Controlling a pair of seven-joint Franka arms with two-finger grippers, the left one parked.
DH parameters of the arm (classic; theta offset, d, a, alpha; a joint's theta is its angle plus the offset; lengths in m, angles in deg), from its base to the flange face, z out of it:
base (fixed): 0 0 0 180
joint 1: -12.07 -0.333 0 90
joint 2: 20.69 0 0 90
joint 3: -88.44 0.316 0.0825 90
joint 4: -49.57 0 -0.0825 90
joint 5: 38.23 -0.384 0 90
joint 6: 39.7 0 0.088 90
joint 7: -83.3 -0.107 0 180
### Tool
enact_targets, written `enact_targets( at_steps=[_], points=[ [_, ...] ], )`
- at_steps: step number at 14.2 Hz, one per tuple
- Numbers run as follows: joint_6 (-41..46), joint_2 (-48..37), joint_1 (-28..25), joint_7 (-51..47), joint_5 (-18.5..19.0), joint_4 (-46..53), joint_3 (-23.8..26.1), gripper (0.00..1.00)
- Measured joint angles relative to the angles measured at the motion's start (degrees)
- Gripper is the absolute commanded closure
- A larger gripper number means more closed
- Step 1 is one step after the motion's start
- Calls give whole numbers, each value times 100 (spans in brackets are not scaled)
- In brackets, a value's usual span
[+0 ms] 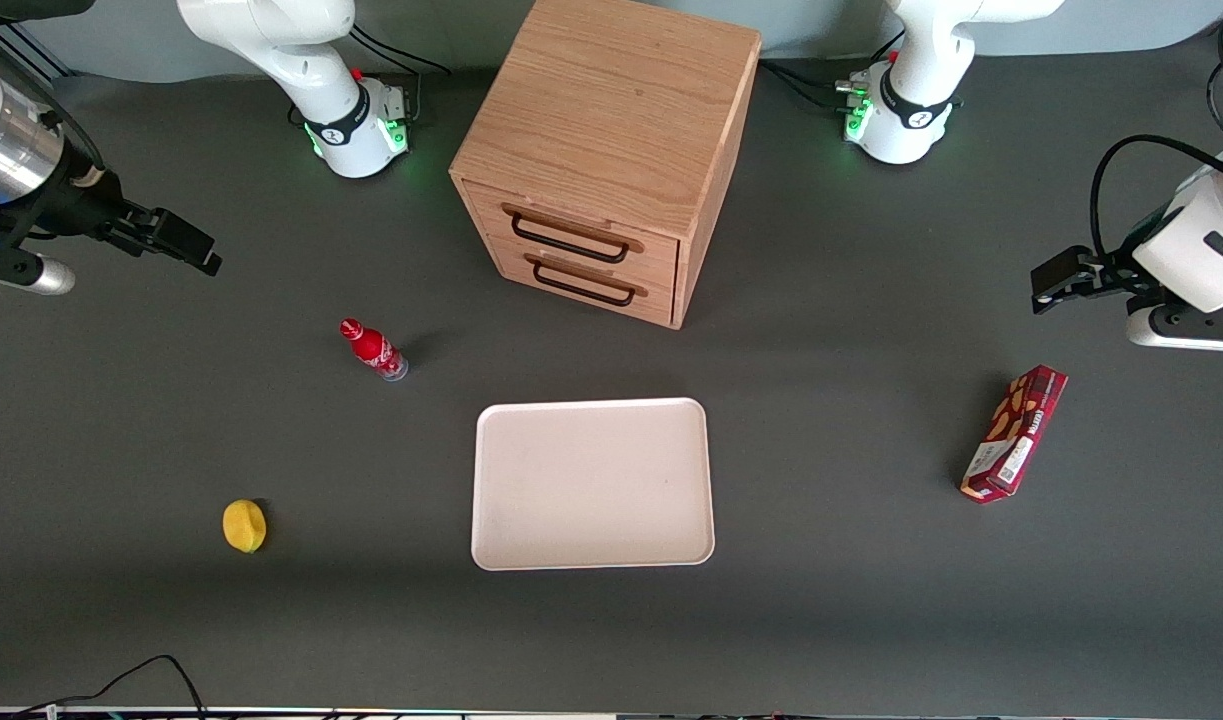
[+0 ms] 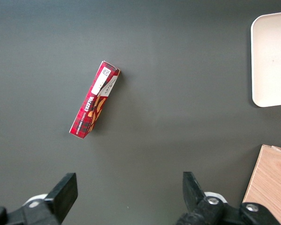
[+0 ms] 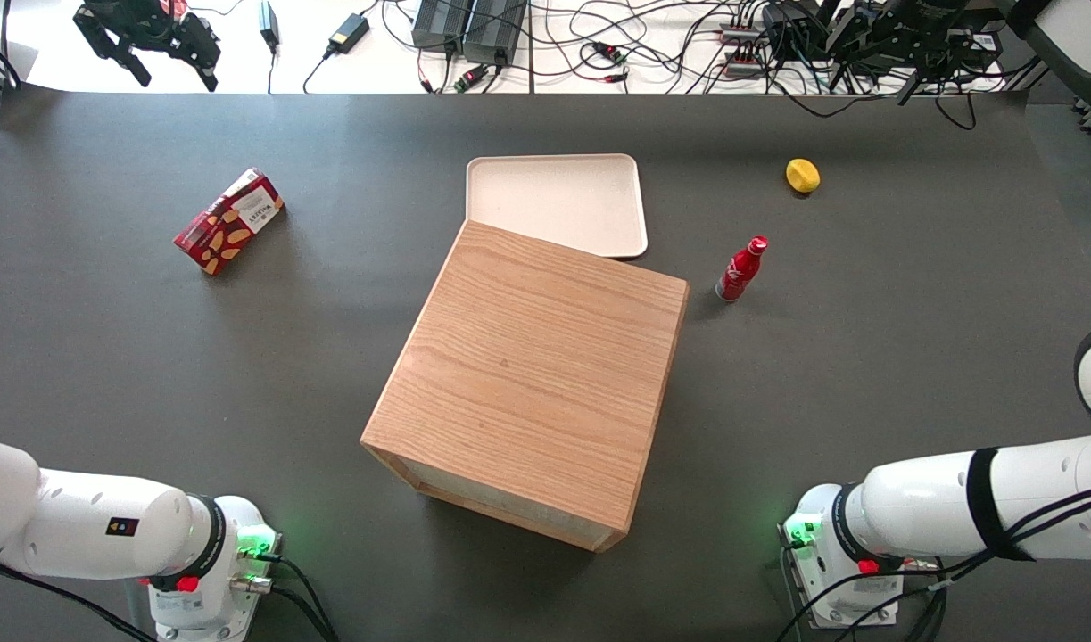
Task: Place coke bottle on tray
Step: 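Move the right gripper down over the red Coca-Cola bottle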
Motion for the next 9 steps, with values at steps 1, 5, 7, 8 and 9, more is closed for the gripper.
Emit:
enact_targets(
  at_steps=[1, 5, 7, 8, 9],
  points=[
    [22, 46, 0, 0, 0, 30, -5, 0],
    [177, 115, -5, 0, -3, 66, -5, 0],
    [82, 222, -21, 0, -17, -113, 36, 0],
    [-212, 292, -27, -27, -35, -399, 115, 0],
    [-661, 361, -32, -136, -43, -783, 249, 0]
  ],
)
